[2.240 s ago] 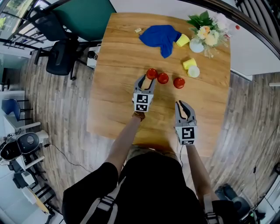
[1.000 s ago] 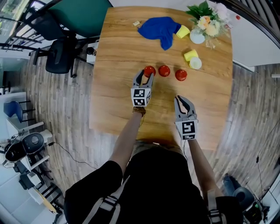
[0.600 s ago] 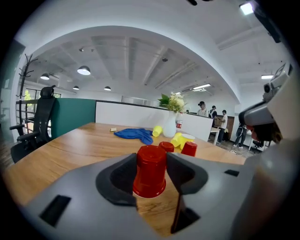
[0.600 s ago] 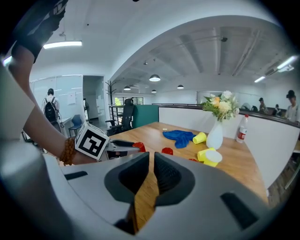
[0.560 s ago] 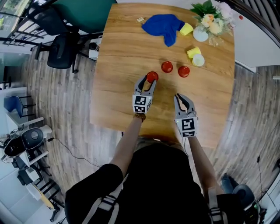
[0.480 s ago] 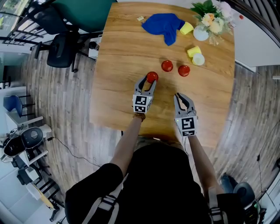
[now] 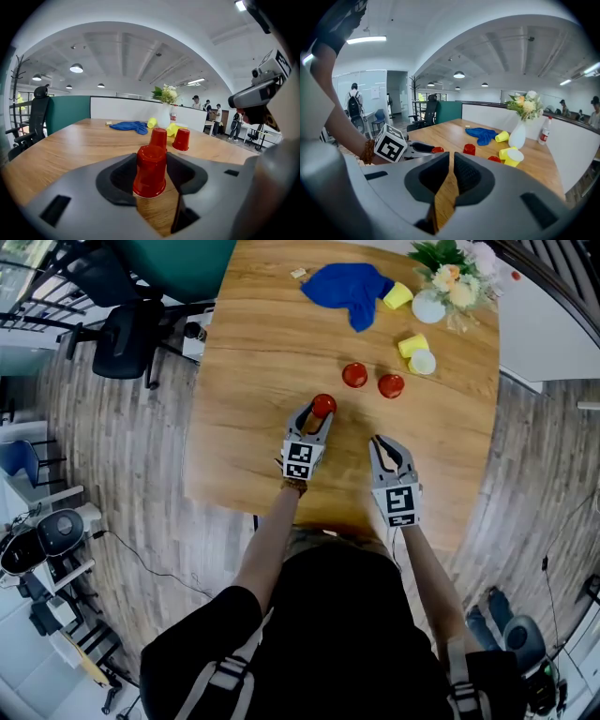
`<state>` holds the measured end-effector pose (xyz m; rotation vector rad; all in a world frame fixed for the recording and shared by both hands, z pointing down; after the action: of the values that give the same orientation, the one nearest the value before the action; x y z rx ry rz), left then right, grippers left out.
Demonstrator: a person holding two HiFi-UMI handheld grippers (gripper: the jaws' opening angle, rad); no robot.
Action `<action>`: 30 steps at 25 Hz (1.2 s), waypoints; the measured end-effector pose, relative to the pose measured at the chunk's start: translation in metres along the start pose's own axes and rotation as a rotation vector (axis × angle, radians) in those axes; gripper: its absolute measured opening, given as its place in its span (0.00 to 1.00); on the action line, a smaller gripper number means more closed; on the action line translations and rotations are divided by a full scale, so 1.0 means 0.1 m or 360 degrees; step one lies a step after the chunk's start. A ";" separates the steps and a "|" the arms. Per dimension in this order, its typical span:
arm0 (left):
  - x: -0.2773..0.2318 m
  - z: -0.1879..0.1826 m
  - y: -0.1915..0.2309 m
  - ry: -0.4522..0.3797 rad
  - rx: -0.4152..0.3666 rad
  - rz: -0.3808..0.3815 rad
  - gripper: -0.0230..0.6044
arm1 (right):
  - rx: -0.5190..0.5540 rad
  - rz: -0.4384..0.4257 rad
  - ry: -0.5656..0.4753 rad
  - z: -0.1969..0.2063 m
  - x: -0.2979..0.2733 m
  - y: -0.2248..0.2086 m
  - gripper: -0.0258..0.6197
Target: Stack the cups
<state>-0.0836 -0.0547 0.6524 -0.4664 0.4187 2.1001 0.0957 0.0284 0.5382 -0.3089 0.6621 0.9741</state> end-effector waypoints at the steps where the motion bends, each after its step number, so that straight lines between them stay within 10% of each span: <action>1: -0.01 0.00 0.00 -0.0008 -0.0001 0.0000 0.38 | 0.0007 0.0004 0.0002 0.00 -0.01 -0.01 0.09; 30: 0.80 -0.13 -0.31 -0.0073 -0.0169 0.0135 0.44 | 0.0099 0.0026 0.0215 -0.29 -1.60 -0.69 0.39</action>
<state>-0.0961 0.0132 0.5994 -0.4686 0.3063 2.2186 0.0805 -0.1297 0.6153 -0.3167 0.8177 0.9524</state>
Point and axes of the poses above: the fingertips, and each gripper's own axes: x backward along the fingers, y to its left, z out of its underside, the point moved 7 cm from there along x, backward along the fingers, and after that the axes turned 10 degrees about y, right-handed, at the moved point
